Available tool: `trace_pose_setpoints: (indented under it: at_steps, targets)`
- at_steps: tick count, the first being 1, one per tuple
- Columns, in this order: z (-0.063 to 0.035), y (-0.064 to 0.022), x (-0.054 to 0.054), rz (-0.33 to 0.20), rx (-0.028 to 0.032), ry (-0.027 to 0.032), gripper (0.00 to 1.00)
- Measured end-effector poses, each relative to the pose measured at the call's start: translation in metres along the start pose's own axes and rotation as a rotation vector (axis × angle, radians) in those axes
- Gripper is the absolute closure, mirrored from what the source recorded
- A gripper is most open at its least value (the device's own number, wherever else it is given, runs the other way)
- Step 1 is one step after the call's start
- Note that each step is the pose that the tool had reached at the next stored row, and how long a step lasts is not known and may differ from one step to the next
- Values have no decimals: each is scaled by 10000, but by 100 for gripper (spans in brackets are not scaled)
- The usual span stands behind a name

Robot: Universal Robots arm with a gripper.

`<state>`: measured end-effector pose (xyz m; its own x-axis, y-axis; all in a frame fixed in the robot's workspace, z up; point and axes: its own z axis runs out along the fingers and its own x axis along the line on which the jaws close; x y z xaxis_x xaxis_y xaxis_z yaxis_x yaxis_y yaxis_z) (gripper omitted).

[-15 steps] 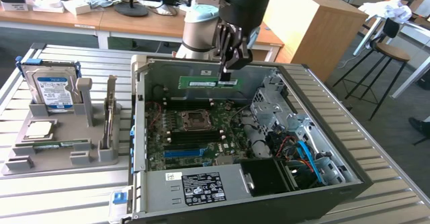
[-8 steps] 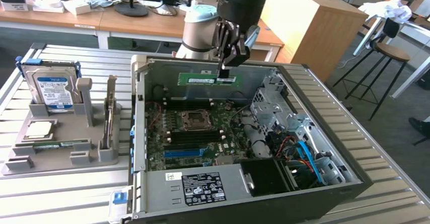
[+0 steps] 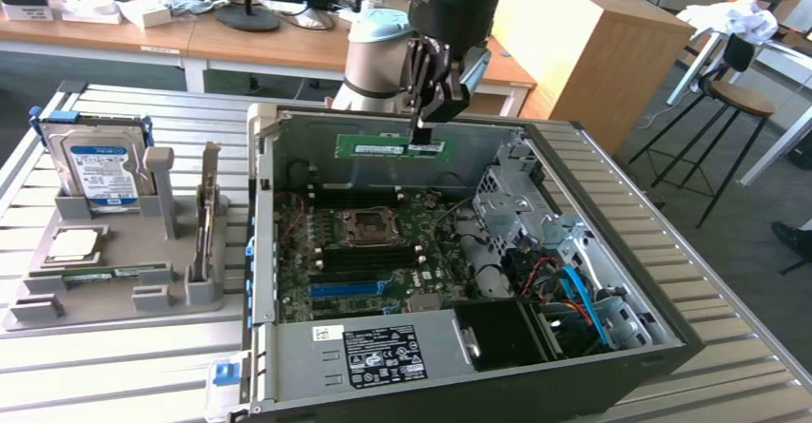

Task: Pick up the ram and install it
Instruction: 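Pick up the ram and move it above insertion slot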

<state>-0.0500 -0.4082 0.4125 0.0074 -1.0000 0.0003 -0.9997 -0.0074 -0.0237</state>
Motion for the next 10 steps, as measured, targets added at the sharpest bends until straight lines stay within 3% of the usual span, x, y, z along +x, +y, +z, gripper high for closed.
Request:
trace_pose_setpoints:
  at_steps: [10]
  targets:
    - [75,2,0,34,0,1,89]
